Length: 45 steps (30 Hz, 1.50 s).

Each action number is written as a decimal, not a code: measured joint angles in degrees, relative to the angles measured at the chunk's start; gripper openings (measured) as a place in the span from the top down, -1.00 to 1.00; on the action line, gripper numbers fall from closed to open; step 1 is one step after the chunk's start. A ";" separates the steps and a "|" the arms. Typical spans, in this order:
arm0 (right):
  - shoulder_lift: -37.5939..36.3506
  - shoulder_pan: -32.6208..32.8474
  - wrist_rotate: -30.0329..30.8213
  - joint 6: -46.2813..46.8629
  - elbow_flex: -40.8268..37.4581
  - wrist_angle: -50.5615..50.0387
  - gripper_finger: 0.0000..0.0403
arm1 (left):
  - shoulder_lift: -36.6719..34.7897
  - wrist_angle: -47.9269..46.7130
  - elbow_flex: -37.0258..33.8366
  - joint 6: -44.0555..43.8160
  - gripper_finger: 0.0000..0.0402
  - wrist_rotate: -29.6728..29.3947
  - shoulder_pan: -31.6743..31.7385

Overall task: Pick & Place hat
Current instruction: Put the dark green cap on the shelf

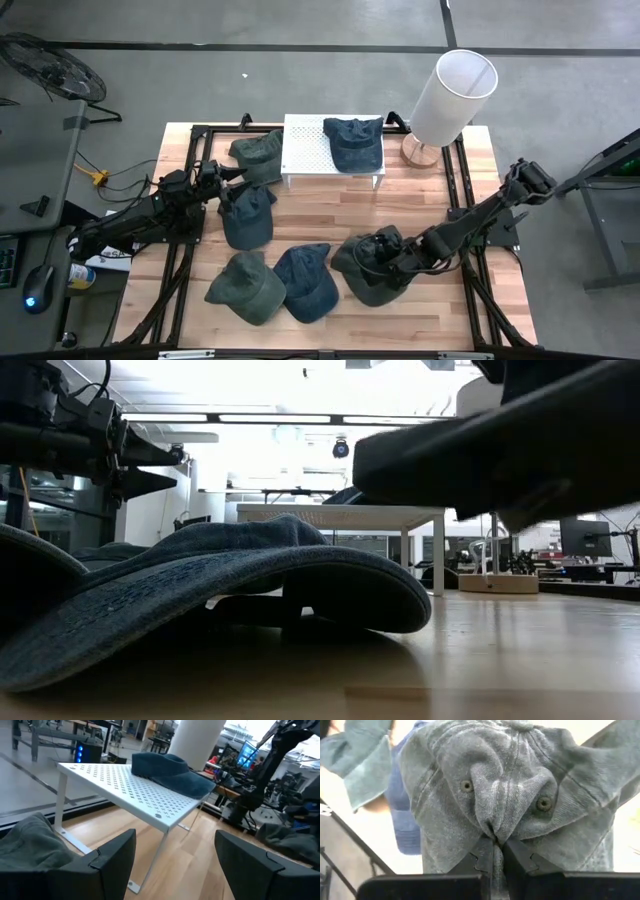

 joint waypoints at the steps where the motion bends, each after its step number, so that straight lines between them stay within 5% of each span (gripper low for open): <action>1: 0.00 0.00 -0.01 -0.24 1.14 -0.96 0.93 | 0.00 0.02 0.00 0.00 -0.33 0.02 0.00; 9: 0.00 0.00 5.11 -3.06 6.95 -4.19 0.93 | 0.02 0.09 0.00 0.00 -0.33 0.00 0.00; 27: 0.59 -0.25 11.80 -2.78 7.11 -1.92 0.93 | 0.02 0.06 0.00 -4.98 -0.33 2.26 -0.02; 45: 3.10 -5.60 9.35 -13.57 7.07 5.06 0.93 | 5.27 0.14 7.33 -9.18 -0.33 10.26 -0.02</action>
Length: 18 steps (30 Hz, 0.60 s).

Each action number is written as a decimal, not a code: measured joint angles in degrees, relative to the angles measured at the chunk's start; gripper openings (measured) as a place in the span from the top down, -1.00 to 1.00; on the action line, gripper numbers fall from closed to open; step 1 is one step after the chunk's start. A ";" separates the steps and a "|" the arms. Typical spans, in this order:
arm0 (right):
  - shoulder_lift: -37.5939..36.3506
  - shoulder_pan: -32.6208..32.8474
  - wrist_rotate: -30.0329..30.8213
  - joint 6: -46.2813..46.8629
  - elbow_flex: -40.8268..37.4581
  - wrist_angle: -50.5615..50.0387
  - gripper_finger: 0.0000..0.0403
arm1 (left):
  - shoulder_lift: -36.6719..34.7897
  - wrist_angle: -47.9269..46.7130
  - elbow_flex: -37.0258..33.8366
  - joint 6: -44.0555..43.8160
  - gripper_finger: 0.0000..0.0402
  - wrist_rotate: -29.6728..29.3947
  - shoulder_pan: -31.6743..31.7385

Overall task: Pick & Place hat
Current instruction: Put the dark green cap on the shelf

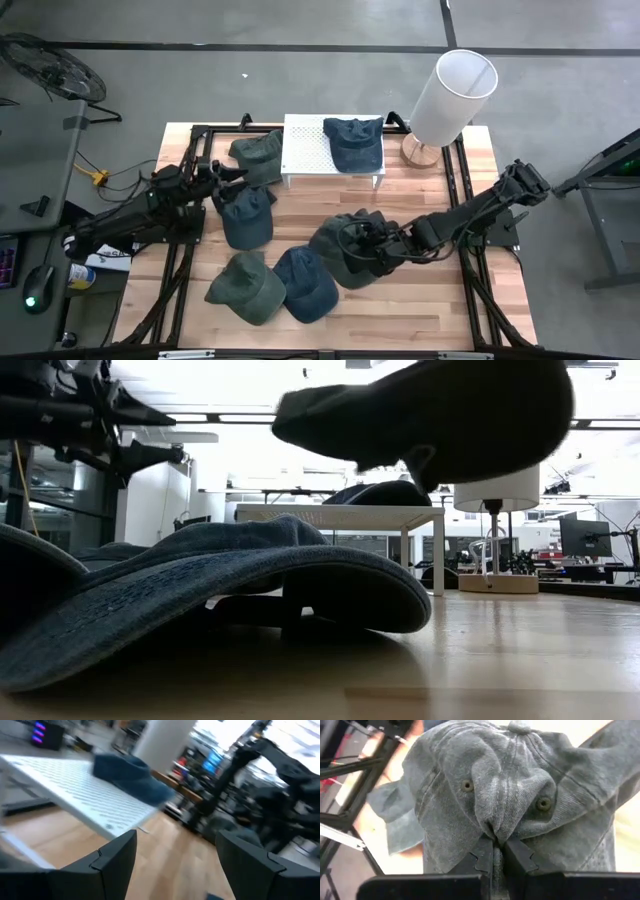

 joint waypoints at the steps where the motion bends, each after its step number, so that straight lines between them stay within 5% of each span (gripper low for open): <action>1: 0.00 -0.23 0.19 -0.97 0.01 0.58 0.93 | 0.80 -0.01 0.46 -0.36 -0.33 1.90 0.00; 6: -0.02 -1.64 -0.09 -6.07 0.83 2.23 0.93 | 6.32 -0.03 3.50 -3.45 -0.32 9.27 -0.02; 18: -0.04 -3.72 1.90 -16.44 2.28 2.48 0.93 | 26.46 -1.59 18.39 -9.37 -0.31 16.11 -0.02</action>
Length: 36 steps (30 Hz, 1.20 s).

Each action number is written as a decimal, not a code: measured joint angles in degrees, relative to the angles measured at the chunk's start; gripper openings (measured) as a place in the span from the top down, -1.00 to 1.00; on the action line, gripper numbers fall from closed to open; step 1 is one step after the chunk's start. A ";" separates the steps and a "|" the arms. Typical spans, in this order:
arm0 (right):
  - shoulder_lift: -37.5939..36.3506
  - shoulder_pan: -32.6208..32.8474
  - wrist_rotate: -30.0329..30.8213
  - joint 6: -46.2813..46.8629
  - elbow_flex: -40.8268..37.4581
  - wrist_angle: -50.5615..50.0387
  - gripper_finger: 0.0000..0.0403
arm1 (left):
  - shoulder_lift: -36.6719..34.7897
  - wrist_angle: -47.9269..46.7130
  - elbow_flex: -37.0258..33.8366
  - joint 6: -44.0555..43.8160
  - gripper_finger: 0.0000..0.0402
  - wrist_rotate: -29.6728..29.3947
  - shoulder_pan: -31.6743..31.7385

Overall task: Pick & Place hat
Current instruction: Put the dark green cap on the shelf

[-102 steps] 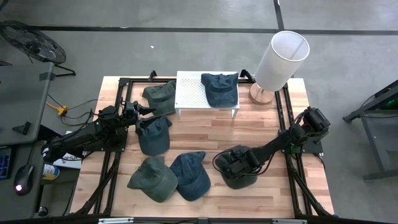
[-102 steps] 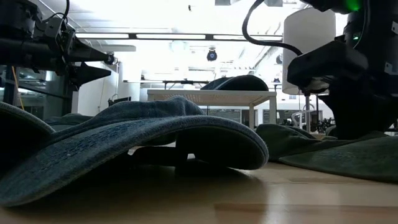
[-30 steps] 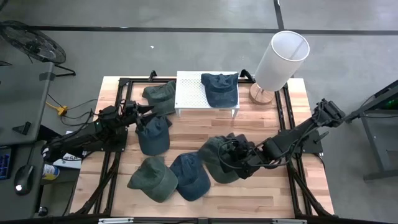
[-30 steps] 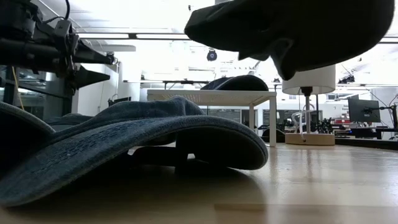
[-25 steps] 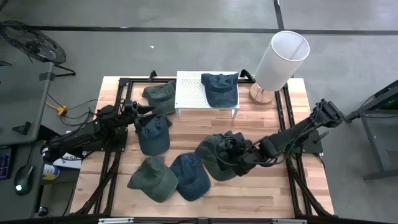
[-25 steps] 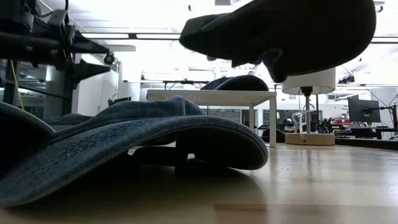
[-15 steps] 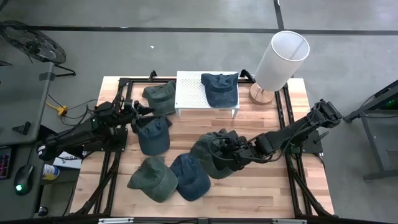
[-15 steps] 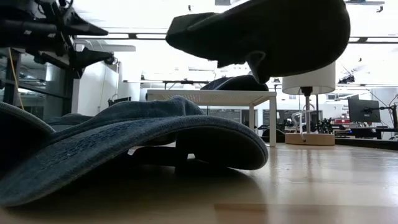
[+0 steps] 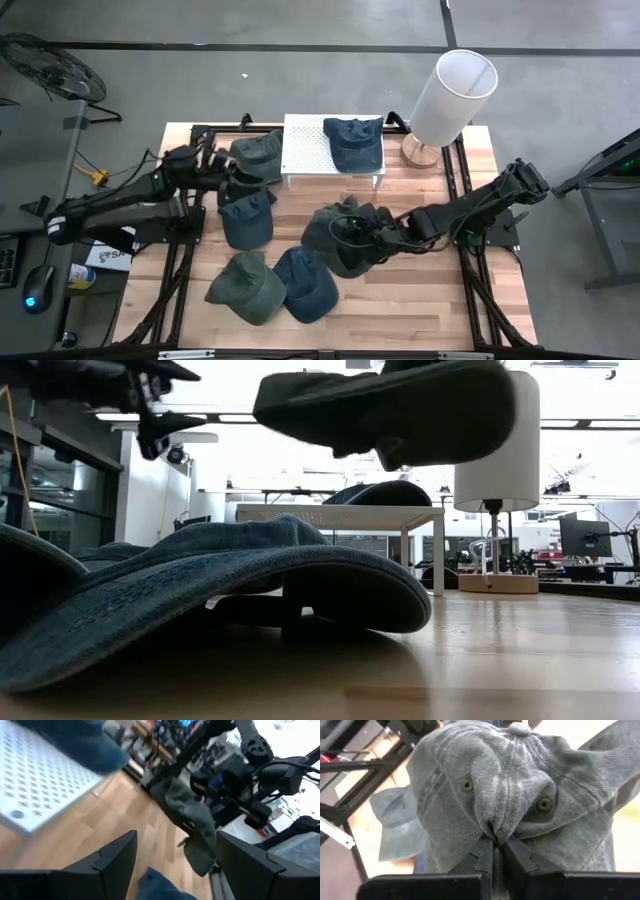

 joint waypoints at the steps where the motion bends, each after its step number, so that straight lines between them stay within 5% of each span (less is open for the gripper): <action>1: 0.00 -0.01 1.20 -1.11 0.04 0.43 0.93 | 2.29 -0.83 1.80 -0.89 -0.31 1.31 0.00; 11: 0.00 0.35 6.88 -17.65 0.01 3.59 0.93 | 23.57 -8.93 20.68 -8.01 -0.31 16.60 0.00; 21: 0.00 0.37 10.57 -29.49 0.01 3.53 0.93 | 31.42 -23.25 33.06 -6.96 -0.31 15.37 -0.10; 27: 0.00 -1.28 15.38 -29.79 0.01 3.51 0.93 | 32.04 -23.46 33.36 -8.01 -0.31 9.87 -5.14; 36: 0.00 -2.67 17.69 -29.81 0.01 3.53 0.93 | 33.32 -20.17 33.38 -8.66 -0.31 -8.44 -14.18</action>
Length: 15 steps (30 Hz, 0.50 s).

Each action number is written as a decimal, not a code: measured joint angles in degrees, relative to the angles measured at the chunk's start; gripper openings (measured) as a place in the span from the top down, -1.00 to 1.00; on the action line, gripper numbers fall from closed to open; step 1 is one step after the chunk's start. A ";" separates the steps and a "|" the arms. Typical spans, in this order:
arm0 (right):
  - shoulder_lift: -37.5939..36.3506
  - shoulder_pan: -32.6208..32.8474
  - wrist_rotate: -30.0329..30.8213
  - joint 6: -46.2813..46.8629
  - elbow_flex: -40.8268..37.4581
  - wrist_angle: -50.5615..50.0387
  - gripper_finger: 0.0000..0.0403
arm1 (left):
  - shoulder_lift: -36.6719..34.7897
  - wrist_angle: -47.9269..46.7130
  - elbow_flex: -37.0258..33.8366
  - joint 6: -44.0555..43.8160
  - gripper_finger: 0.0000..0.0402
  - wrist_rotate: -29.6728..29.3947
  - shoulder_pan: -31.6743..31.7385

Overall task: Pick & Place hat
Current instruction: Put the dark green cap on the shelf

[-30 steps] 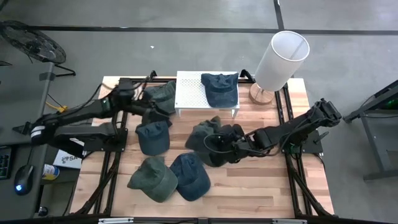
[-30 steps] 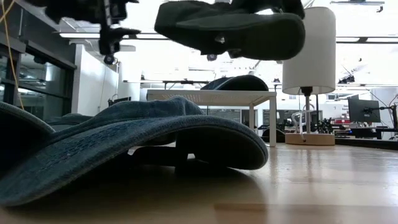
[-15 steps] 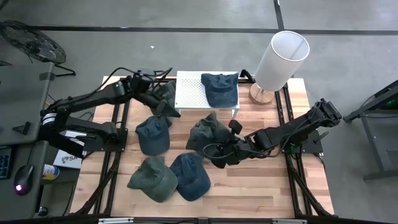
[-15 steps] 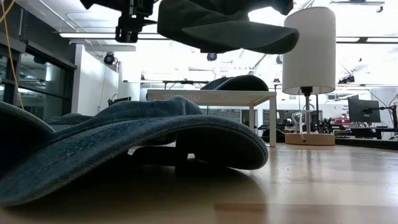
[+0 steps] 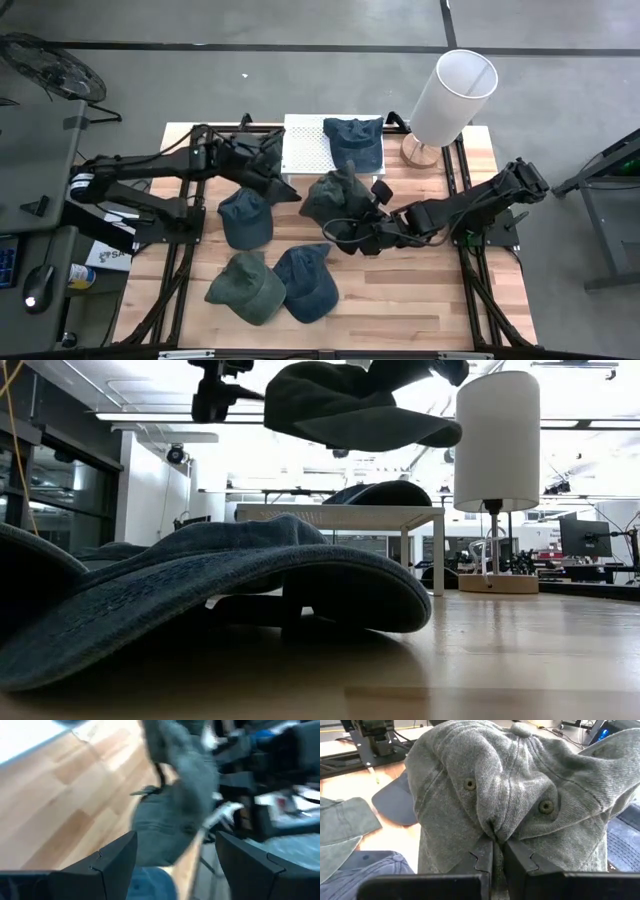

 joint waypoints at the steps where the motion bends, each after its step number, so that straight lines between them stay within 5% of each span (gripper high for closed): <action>1: 0.00 -0.09 -0.34 -0.20 0.00 0.00 0.93 | 0.05 -0.11 -0.05 -0.11 -0.31 -2.13 -0.52; 8: 0.00 -0.77 -1.53 -2.52 0.00 0.12 0.93 | 1.61 8.45 -0.01 -1.30 -0.31 -9.65 -2.34; 15: -0.02 -0.91 -1.64 -4.84 -0.02 3.11 0.93 | 6.70 14.30 -0.04 -2.87 -0.31 -10.14 -2.27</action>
